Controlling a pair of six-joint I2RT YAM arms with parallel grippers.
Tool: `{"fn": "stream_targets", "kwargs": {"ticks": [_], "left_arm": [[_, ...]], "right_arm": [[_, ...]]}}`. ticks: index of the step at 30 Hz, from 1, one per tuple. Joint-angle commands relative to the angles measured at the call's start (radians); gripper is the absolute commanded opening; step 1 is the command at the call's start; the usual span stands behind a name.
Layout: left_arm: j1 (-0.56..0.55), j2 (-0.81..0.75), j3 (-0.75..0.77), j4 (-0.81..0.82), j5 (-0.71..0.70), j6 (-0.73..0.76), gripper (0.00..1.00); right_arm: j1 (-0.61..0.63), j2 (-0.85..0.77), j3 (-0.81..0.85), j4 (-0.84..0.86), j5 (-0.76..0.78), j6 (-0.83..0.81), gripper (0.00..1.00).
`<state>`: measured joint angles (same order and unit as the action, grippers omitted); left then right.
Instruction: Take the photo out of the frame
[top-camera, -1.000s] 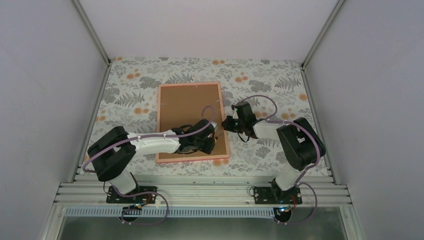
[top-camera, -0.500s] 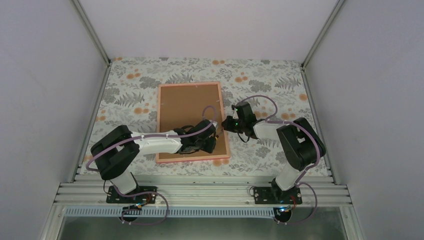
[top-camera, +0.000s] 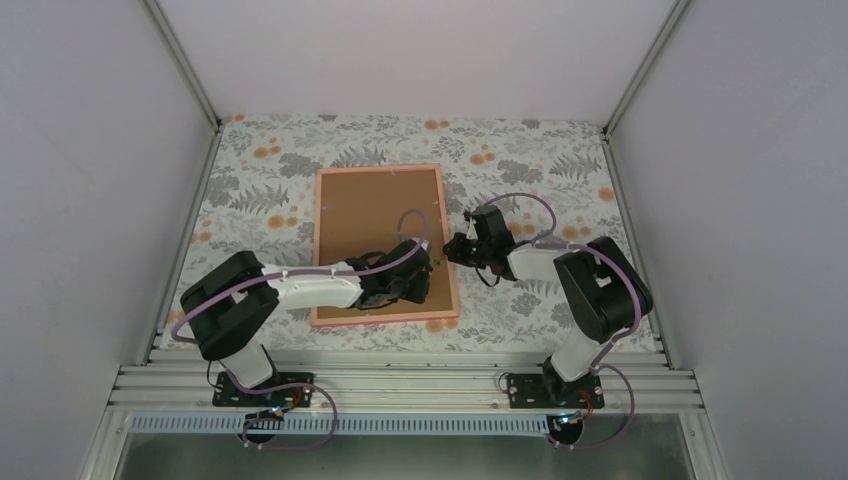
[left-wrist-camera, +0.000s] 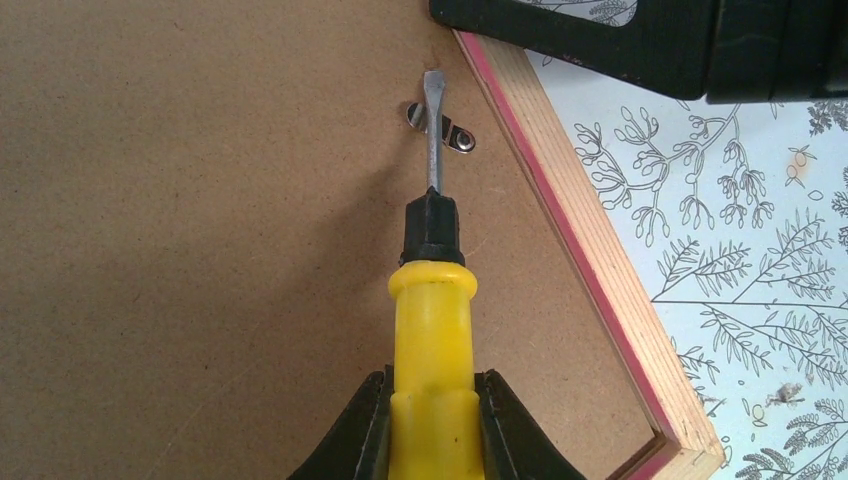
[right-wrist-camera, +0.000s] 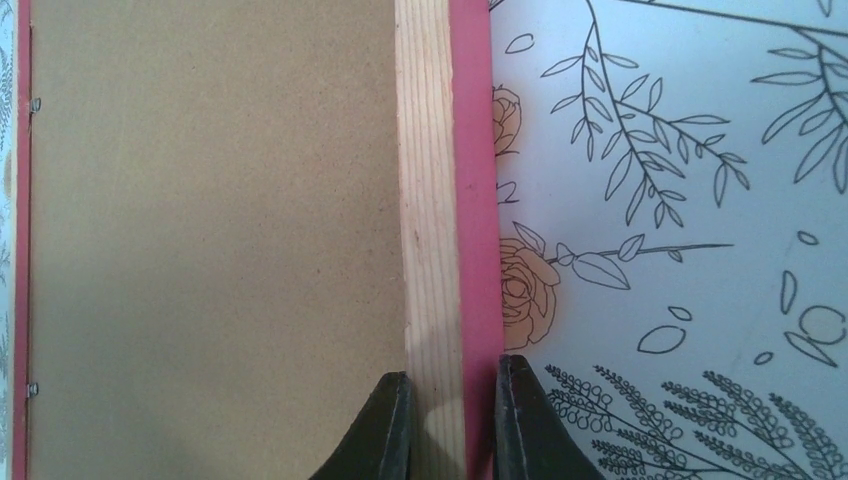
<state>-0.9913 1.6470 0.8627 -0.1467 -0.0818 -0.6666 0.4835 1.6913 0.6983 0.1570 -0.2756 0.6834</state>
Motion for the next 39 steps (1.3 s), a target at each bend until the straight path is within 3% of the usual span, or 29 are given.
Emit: {"fn": "stream_targets", "kwargs": {"ticks": [1, 19, 31, 39], "left_arm": [[-0.004, -0.027, -0.032, -0.020, 0.022, -0.019, 0.02], [-0.023, -0.088, -0.053, -0.081, 0.014, -0.035, 0.02], [0.028, -0.139, -0.020, -0.115, -0.037, 0.039, 0.02], [0.107, -0.146, -0.005, -0.055, 0.038, 0.110, 0.03]], "right_arm": [[0.015, -0.010, -0.032, -0.059, -0.063, 0.045, 0.04], [0.014, -0.017, -0.024, -0.070, -0.051, 0.031, 0.04], [0.015, -0.096, -0.024, -0.188, -0.039, -0.081, 0.04], [-0.012, -0.105, 0.044, -0.212, -0.013, -0.124, 0.23]]}}
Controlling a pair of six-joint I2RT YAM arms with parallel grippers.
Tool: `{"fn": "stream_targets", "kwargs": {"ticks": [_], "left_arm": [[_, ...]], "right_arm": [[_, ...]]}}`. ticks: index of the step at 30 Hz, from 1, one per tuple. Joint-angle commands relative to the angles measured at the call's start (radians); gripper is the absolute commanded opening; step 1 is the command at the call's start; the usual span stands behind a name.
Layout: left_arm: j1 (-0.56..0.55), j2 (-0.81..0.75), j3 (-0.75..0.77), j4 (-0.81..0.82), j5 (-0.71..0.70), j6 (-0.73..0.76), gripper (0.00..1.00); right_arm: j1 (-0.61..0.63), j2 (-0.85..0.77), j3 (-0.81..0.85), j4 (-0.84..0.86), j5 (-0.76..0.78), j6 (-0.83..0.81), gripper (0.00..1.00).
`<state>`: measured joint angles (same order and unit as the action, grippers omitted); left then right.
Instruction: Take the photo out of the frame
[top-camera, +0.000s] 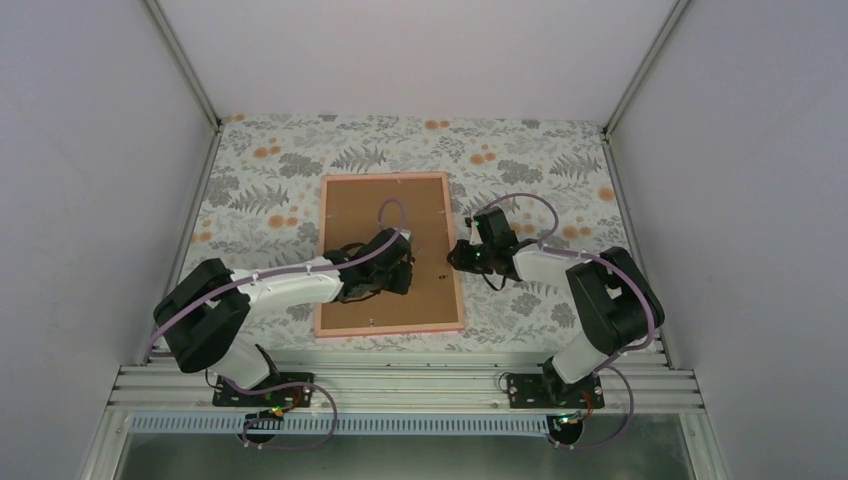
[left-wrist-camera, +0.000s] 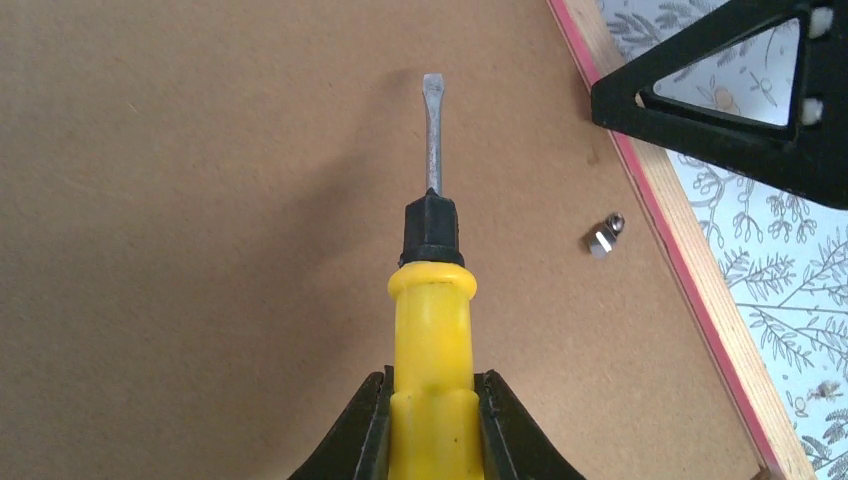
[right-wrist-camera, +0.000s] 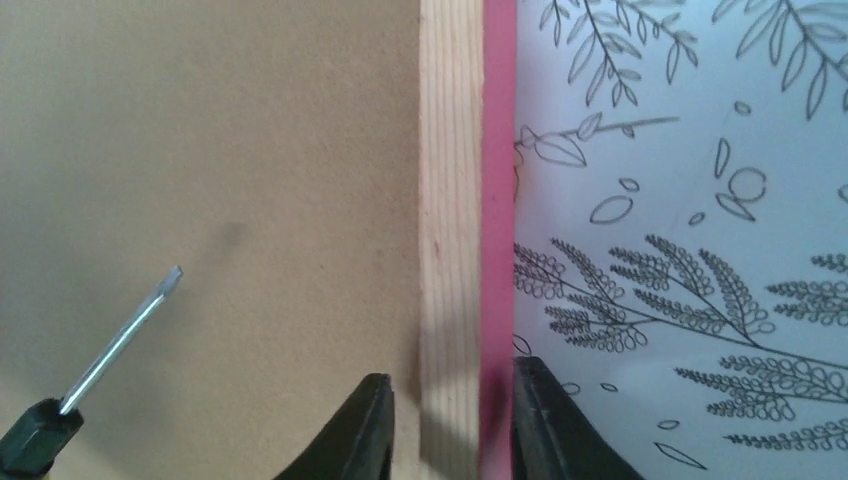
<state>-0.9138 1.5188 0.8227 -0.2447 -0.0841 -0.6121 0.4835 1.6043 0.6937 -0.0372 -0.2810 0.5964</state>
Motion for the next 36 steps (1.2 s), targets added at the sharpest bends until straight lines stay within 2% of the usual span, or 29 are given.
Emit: {"fn": "stream_targets", "kwargs": {"ticks": [1, 7, 24, 29, 36], "left_arm": [[0.038, -0.015, 0.041, 0.050, 0.050, 0.064, 0.02], [0.094, 0.030, 0.089, 0.076, 0.094, 0.120, 0.02], [0.186, 0.230, 0.252, 0.104, 0.206, 0.219, 0.02], [0.197, 0.280, 0.292, 0.097, 0.213, 0.230, 0.02], [0.201, 0.345, 0.332, 0.090, 0.221, 0.233, 0.02]], "right_arm": [[-0.020, -0.012, 0.061, -0.015, -0.008, -0.042, 0.25], [-0.061, 0.049, 0.152, -0.006, -0.010, -0.073, 0.30], [-0.109, 0.251, 0.288, 0.034, -0.071, -0.101, 0.28], [-0.111, 0.272, 0.293, 0.035, -0.075, -0.104, 0.22], [-0.111, 0.274, 0.273, 0.037, -0.081, -0.099, 0.06]]}}
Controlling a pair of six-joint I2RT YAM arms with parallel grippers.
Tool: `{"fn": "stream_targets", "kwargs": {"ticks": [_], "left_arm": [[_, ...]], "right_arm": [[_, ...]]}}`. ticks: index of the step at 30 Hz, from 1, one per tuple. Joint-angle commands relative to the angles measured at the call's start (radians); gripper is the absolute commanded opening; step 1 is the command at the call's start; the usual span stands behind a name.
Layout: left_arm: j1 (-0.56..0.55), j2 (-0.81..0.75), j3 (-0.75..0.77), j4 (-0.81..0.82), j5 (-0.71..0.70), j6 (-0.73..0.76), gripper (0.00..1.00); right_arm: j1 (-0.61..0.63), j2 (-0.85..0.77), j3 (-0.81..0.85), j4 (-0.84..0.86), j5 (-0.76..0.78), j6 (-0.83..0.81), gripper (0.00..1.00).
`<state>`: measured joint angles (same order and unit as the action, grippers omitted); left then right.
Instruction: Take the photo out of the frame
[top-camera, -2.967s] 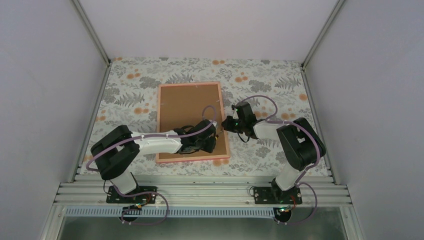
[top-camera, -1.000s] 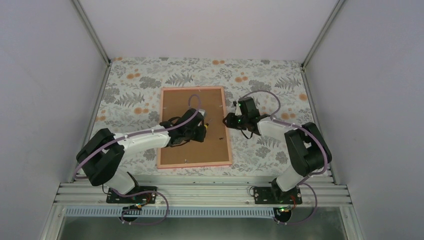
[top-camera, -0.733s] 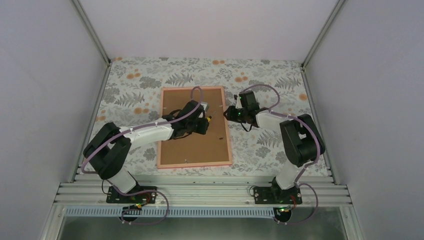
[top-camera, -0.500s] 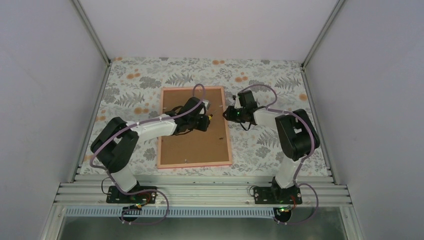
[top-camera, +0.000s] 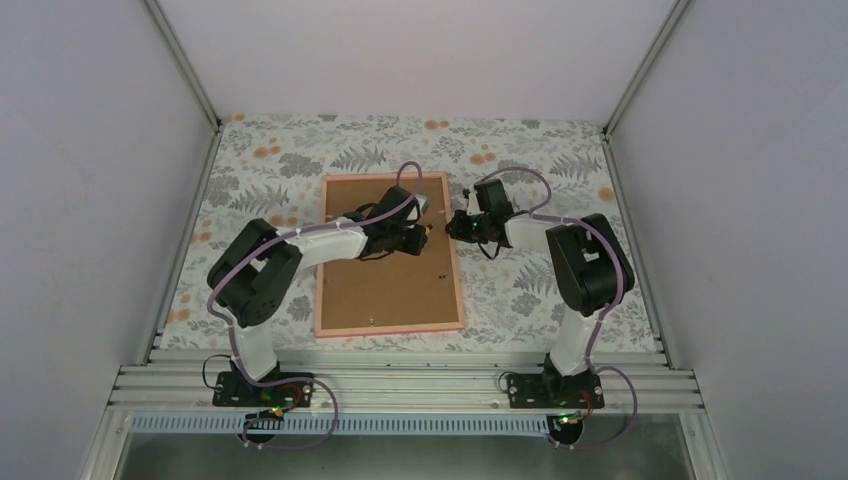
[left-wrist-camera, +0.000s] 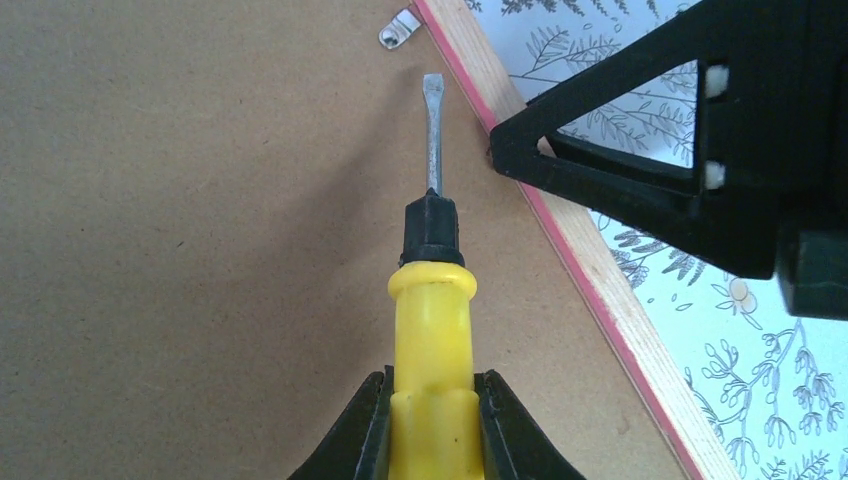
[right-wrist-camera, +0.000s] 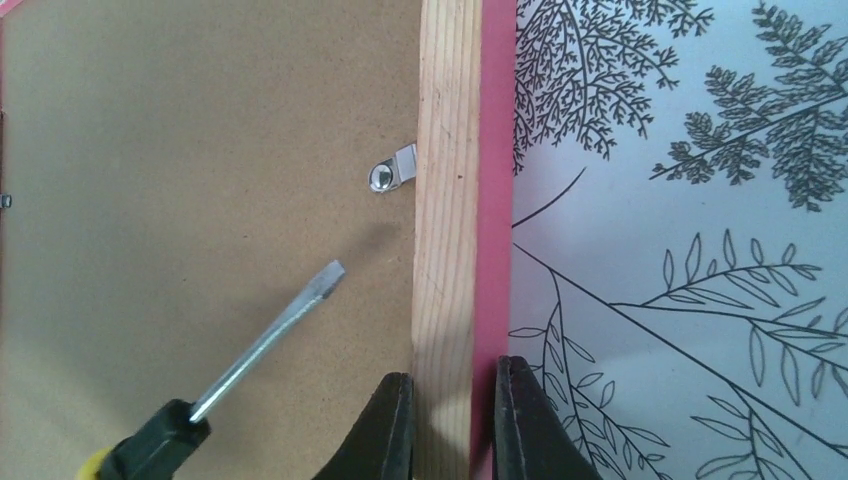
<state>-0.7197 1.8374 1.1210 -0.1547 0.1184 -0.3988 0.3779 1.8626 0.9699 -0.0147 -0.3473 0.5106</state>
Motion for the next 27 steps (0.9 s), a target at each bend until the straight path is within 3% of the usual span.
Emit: {"fn": "stream_targets", "kwargs": {"ticks": [1, 27], "left_arm": [[0.008, 0.036, 0.040, 0.000, 0.018, 0.019, 0.02], [0.032, 0.153, 0.116, 0.000, -0.023, -0.034, 0.02]], "right_arm": [[-0.005, 0.017, -0.007, 0.017, -0.017, -0.012, 0.05], [-0.005, 0.003, -0.054, 0.038, -0.043, 0.003, 0.04]]}}
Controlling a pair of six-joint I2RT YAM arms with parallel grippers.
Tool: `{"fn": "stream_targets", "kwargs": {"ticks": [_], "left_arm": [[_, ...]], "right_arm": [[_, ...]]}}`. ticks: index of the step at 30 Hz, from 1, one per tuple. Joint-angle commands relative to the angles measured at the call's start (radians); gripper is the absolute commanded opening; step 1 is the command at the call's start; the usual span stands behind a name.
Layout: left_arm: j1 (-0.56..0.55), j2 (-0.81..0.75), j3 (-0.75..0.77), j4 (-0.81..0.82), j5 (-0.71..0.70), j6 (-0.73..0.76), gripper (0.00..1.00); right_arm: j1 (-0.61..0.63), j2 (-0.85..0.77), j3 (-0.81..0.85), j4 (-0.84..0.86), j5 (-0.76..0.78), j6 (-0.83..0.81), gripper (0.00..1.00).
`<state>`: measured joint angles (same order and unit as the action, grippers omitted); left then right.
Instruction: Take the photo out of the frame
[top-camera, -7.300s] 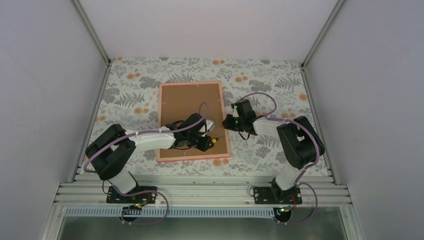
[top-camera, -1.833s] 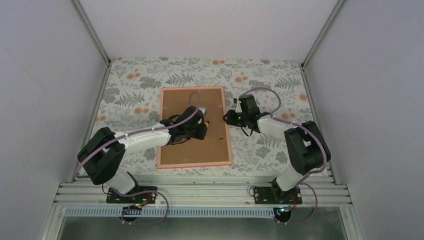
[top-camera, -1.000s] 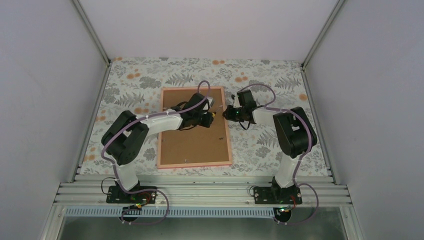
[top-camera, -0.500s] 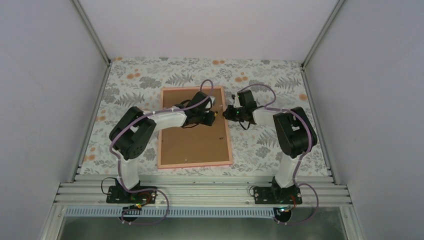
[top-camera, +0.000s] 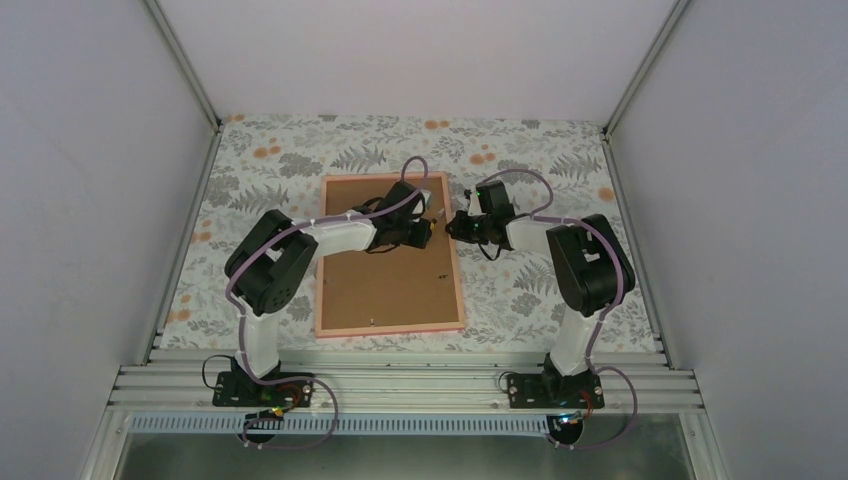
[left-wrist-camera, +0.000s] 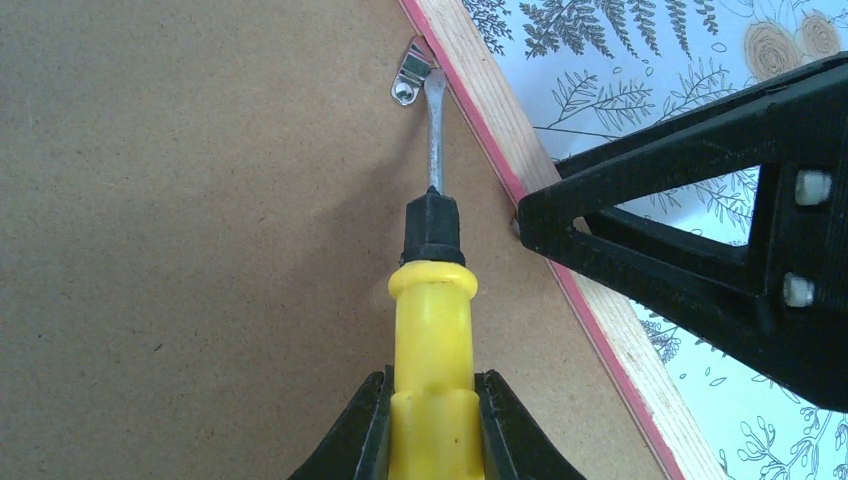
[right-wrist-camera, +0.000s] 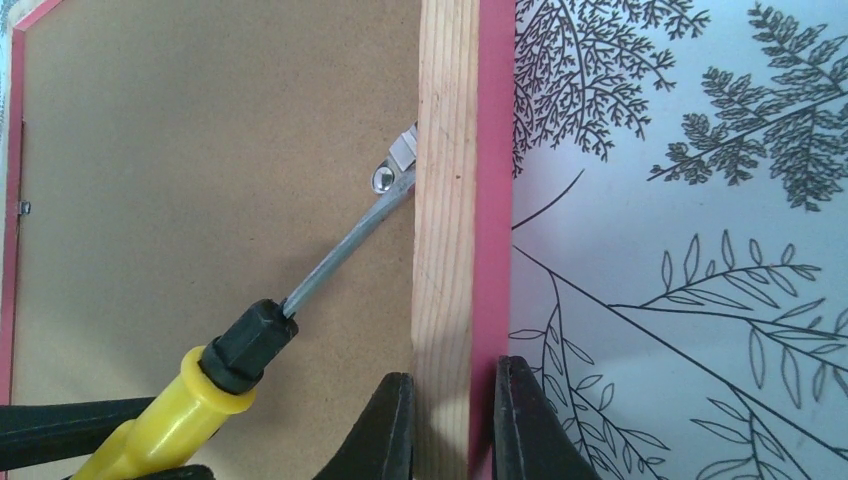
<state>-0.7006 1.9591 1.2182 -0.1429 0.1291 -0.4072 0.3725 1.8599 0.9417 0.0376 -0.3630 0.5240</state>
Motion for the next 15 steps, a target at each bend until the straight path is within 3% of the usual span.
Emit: {"fn": "stream_targets", "kwargs": {"ticks": [1, 15], "left_arm": [[0.015, 0.033, 0.018, -0.010, -0.041, -0.029, 0.02], [0.021, 0.038, 0.012, -0.023, -0.090, -0.110, 0.02]], "right_arm": [[0.000, 0.005, -0.027, -0.013, -0.027, -0.010, 0.04], [0.000, 0.005, -0.035, -0.011, -0.027, -0.002, 0.04]]}}
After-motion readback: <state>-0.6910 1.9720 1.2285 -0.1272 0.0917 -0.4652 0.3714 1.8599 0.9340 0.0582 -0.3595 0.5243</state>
